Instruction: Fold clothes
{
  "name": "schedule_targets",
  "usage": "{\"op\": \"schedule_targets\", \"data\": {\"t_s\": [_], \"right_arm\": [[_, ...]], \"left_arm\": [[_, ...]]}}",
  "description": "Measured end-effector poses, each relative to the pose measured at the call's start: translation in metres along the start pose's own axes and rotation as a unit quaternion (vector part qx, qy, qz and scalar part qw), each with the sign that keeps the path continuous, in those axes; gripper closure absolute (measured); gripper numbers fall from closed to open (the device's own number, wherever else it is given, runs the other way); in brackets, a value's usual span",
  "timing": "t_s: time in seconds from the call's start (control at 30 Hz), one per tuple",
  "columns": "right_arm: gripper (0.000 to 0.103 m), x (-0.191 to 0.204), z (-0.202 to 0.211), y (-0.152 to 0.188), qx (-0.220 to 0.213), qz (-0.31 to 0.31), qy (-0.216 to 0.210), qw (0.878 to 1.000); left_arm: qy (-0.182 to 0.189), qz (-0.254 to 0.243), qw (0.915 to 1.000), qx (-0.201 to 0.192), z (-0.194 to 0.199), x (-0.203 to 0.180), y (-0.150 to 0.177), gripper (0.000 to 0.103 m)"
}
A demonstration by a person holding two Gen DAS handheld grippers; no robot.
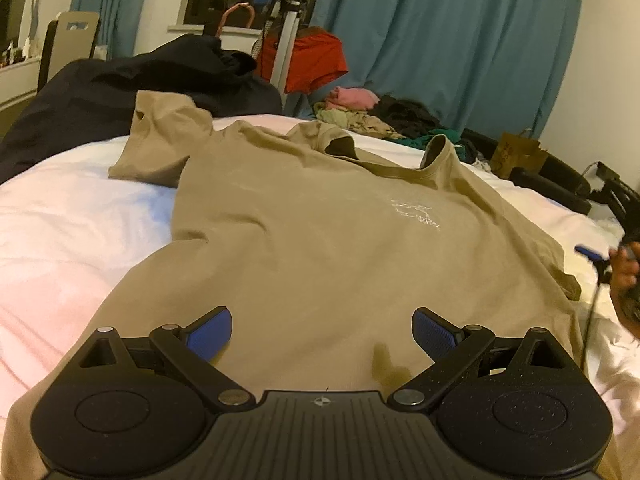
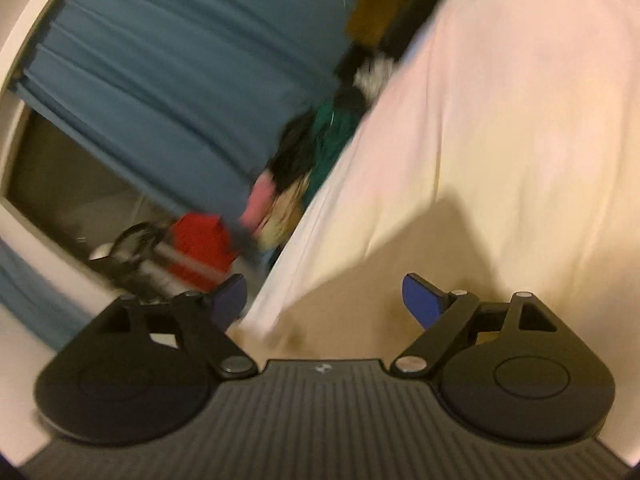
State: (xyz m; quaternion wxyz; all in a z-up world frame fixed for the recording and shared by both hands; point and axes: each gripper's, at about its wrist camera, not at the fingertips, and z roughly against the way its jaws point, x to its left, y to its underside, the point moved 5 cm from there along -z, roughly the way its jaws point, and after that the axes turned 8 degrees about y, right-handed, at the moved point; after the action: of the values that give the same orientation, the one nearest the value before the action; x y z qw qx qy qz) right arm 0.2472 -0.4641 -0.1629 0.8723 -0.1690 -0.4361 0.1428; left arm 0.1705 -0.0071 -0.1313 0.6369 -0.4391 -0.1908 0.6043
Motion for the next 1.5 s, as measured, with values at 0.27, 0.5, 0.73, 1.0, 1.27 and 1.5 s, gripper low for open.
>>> {"op": "schedule_targets", "data": {"t_s": [0.27, 0.5, 0.73, 1.0, 1.27, 1.5], "right_arm": [[0.018, -0.018, 0.014, 0.059, 0.097, -0.068, 0.008, 0.993], [0.033, -0.028, -0.004, 0.055, 0.039, -0.101, -0.036, 0.993], [0.097, -0.041, -0.012, 0.052, -0.022, -0.117, -0.016, 0.993], [0.098, -0.032, 0.035, 0.015, -0.129, -0.022, 0.049, 0.99], [0.066, -0.02, 0.058, 0.028, -0.059, 0.092, 0.1, 0.989], [0.016, 0.039, 0.16, 0.082, -0.075, 0.237, 0.043, 0.968]], "left_arm": [[-0.019, 0.018, 0.9997, 0.0, 0.015, 0.01, 0.0, 0.005], [-0.032, 0.039, 0.9987, 0.014, 0.008, 0.017, 0.001, 0.006], [-0.039, 0.027, 0.9987, 0.017, 0.002, 0.015, 0.003, 0.006], [-0.048, 0.012, 0.9987, 0.013, 0.004, 0.019, -0.011, 0.006], [-0.069, 0.035, 0.9968, 0.021, 0.017, 0.045, -0.023, 0.007], [-0.067, 0.051, 0.9963, 0.016, 0.046, 0.058, -0.026, 0.008]]}}
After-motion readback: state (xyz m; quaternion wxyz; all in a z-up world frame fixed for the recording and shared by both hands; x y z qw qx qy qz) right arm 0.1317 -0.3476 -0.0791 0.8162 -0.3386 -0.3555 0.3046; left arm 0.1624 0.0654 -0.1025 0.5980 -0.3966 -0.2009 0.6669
